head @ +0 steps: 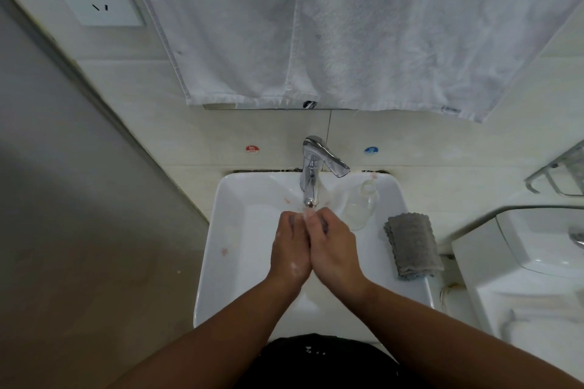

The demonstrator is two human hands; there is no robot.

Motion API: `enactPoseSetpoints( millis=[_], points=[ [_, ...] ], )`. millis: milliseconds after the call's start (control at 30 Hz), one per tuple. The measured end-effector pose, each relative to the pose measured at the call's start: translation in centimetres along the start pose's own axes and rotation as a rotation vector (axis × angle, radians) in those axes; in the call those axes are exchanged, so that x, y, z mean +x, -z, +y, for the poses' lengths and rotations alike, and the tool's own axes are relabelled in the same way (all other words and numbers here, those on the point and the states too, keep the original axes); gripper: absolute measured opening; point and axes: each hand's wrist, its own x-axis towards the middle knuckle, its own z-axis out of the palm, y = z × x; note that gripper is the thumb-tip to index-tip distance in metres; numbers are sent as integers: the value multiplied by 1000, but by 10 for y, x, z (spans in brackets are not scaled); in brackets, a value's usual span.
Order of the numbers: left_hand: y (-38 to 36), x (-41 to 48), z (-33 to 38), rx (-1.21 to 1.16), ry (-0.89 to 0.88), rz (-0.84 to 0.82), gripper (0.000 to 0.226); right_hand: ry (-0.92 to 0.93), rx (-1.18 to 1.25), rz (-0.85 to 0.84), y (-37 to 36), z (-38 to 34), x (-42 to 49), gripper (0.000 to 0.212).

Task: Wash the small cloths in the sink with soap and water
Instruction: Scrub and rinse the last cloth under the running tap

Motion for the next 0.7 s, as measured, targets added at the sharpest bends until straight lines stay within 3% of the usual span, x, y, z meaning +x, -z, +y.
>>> enactPoseSetpoints(
  millis=[67, 167, 267, 367, 500, 600, 700],
  points=[
    [-4, -9, 5, -22, 4, -77, 24, -66, 70, 95, 3, -1, 17, 35],
    [-5, -7, 8, 30, -50, -56, 20, -149, 59, 62, 3, 7, 17, 28],
    [0, 6, 8, 32, 4, 64, 10, -24, -56, -16, -1, 7, 1, 19],
    [-1, 1, 4, 67, -48, -7, 10, 41, 40, 47, 1, 6, 9, 12],
    [-5, -4, 4, 84, -86, -79, 18, -165, 93, 75, 0, 12, 21, 18],
    [0, 10, 6, 71, 10, 37, 18, -73, -13, -11, -4, 7, 4, 25],
    [-1, 8, 5, 23, 49, -12, 23, 66, -16, 21, 0, 2, 7, 25]
  ],
)
